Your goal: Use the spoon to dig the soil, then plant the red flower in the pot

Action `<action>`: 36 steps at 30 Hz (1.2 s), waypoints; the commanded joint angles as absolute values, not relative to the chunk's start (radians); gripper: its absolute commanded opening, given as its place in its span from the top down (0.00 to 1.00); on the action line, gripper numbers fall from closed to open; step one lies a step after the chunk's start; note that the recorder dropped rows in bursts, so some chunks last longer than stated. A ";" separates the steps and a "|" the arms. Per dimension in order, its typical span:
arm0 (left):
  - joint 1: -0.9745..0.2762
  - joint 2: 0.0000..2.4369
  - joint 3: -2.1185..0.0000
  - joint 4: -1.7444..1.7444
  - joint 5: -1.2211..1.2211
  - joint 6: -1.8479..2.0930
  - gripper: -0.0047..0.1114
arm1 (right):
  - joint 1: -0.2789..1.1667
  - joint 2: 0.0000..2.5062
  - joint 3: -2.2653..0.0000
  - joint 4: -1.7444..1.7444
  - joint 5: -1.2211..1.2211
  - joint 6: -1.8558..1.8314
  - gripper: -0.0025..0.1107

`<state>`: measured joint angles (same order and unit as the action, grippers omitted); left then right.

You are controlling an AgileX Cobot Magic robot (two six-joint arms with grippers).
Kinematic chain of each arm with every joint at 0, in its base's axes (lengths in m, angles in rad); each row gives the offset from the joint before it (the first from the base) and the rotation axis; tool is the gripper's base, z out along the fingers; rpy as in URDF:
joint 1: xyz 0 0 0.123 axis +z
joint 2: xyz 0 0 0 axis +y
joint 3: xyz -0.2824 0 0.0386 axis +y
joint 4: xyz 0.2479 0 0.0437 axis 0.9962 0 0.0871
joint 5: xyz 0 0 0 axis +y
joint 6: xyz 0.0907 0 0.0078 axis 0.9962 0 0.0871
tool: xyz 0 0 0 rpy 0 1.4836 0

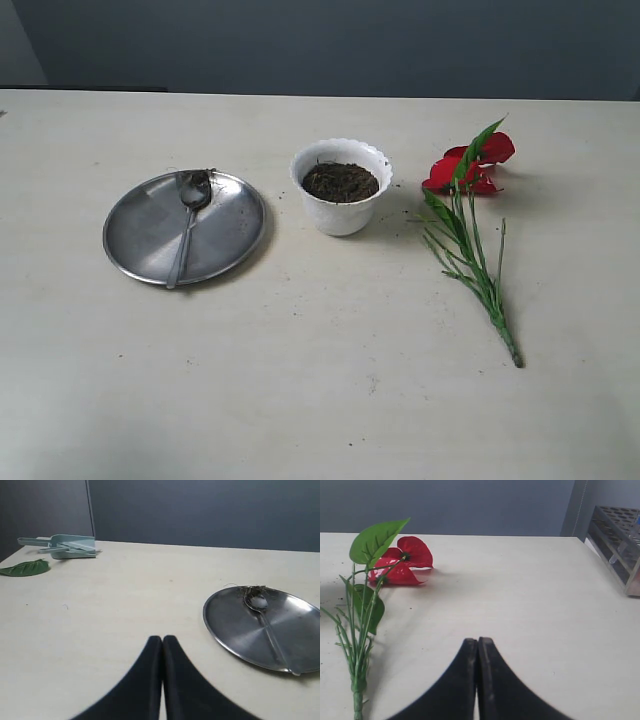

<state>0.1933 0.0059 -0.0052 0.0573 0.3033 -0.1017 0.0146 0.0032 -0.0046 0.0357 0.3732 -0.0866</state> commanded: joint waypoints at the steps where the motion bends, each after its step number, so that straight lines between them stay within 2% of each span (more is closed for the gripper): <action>1: 0.172 0.000 0.000 0.053 0.311 -0.067 0.96 | 0.012 0.000 0.000 0.034 0.361 -0.088 0.98; 36: 0.145 0.000 0.000 0.027 0.337 -0.069 0.96 | 0.012 0.000 0.000 0.034 0.361 -0.088 0.98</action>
